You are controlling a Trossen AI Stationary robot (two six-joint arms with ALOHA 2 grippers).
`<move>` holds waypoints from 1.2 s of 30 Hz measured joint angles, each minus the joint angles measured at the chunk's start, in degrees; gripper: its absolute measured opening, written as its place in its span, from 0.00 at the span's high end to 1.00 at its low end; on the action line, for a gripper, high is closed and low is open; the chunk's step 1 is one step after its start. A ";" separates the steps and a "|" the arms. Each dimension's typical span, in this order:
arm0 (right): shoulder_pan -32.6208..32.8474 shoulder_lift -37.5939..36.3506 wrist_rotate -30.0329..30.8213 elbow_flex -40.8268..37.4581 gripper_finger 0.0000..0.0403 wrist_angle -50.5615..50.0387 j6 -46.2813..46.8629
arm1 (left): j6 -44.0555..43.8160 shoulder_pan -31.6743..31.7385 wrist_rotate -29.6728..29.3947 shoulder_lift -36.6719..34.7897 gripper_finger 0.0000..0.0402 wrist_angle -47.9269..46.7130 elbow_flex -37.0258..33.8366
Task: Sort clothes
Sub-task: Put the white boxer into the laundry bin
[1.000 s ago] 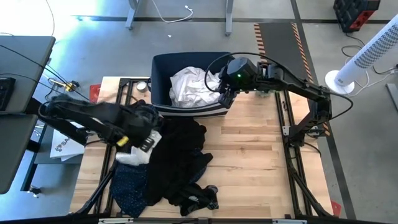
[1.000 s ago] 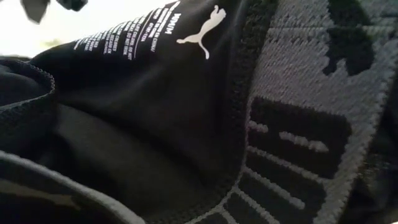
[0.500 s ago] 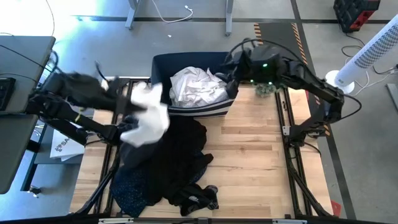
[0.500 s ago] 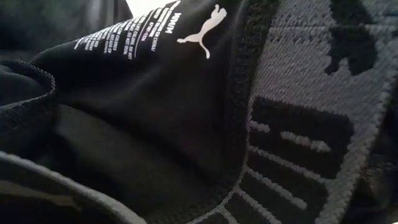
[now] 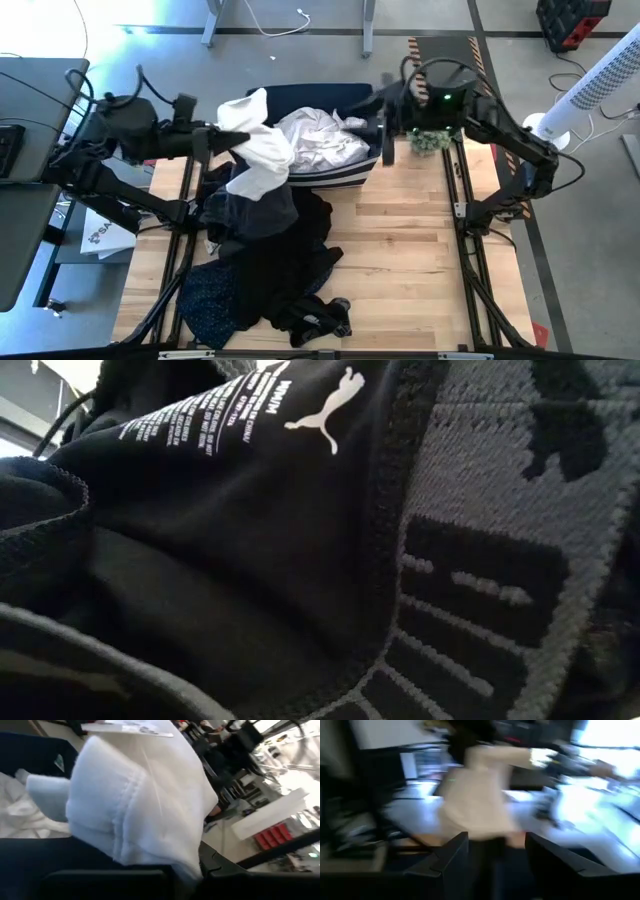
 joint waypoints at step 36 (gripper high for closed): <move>1.00 1.28 -14.07 -0.09 0.99 3.25 6.91 | -9.59 -6.48 3.10 5.59 0.59 -34.52 -3.97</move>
